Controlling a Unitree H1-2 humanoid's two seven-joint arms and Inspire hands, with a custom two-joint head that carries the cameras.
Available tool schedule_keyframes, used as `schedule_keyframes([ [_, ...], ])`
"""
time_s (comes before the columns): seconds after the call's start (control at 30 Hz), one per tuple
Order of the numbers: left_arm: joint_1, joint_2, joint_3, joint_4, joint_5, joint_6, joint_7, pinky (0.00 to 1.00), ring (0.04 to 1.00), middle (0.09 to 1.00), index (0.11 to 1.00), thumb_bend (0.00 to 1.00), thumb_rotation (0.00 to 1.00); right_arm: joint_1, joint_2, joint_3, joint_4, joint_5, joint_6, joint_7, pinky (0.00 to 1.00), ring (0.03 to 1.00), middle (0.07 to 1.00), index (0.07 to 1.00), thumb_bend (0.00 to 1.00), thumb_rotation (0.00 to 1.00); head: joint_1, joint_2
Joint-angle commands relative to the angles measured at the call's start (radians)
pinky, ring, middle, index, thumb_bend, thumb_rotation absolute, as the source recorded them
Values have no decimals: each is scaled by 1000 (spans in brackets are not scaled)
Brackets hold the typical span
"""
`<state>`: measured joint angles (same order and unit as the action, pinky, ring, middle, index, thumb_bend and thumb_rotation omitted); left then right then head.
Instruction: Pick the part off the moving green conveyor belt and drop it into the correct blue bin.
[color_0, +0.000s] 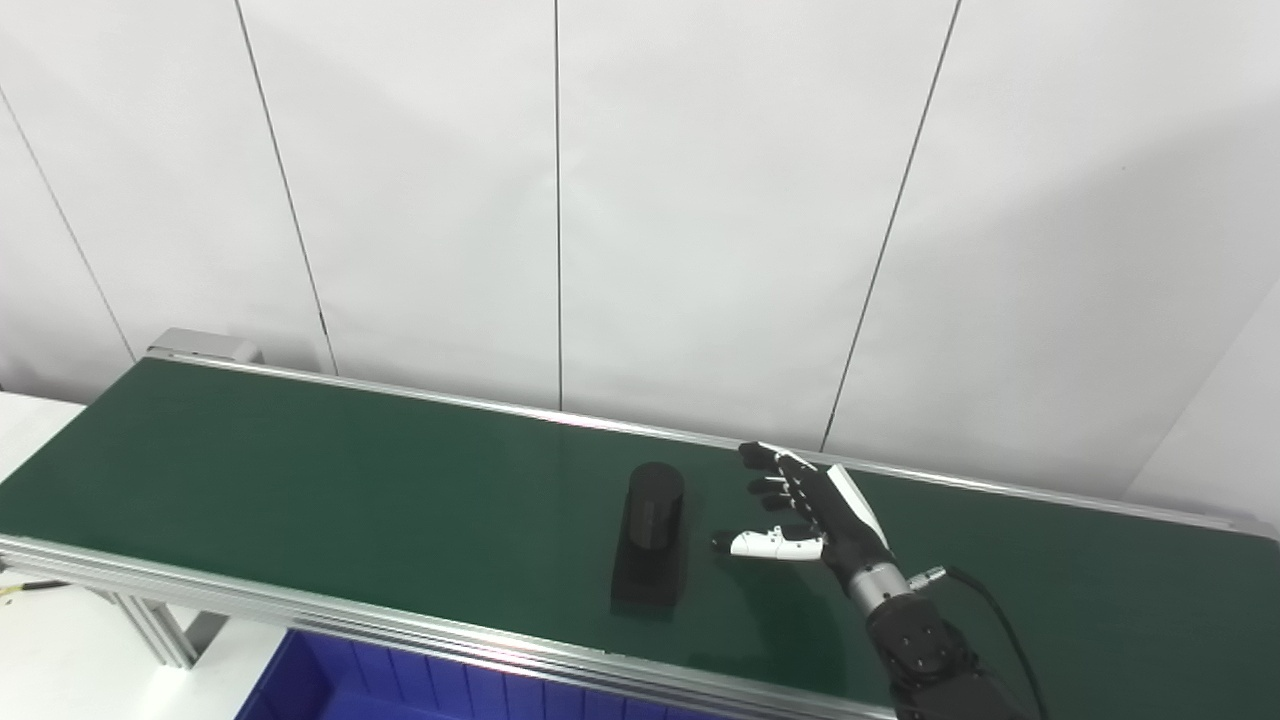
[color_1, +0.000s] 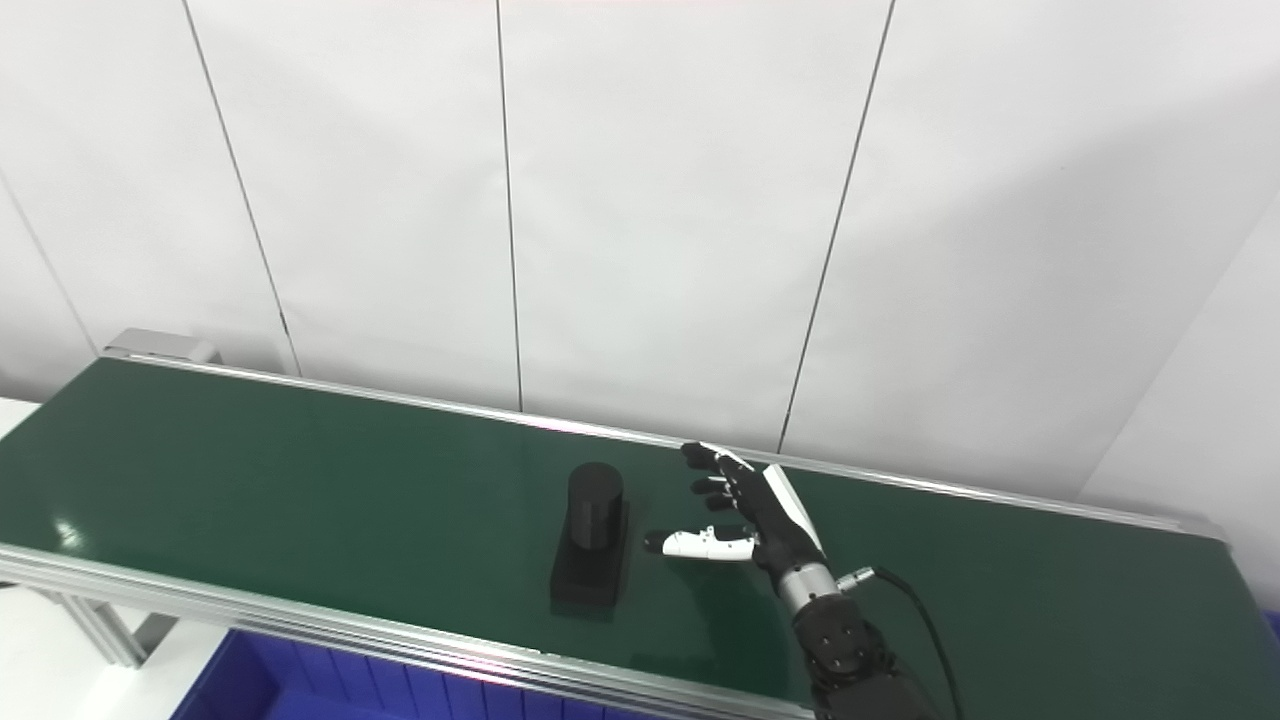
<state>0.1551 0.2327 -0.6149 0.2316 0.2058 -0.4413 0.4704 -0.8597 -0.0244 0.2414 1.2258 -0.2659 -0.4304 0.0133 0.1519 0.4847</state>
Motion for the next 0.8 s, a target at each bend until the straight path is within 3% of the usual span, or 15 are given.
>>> schedule_keyframes([
  [0.0,-2,0,5,-26,13,-29,3,763,840,836,808,986,1000,-69,3,7,-18,-16,19,-31,728,775,843,853,894,302,1,0],
  [0.3,-7,-4,4,-20,13,-29,5,771,834,833,807,976,1000,-73,5,13,-16,-40,63,-44,752,791,850,851,884,282,0,0],
  [0.4,-6,-5,7,-21,13,-29,2,765,836,835,807,985,1000,-71,4,19,-21,-50,71,-49,713,775,821,843,875,293,0,0],
  [0.77,-7,-5,7,-16,10,-29,1,767,843,836,809,990,1000,-72,7,19,-26,-51,57,-40,682,756,812,828,860,289,-1,3],
])
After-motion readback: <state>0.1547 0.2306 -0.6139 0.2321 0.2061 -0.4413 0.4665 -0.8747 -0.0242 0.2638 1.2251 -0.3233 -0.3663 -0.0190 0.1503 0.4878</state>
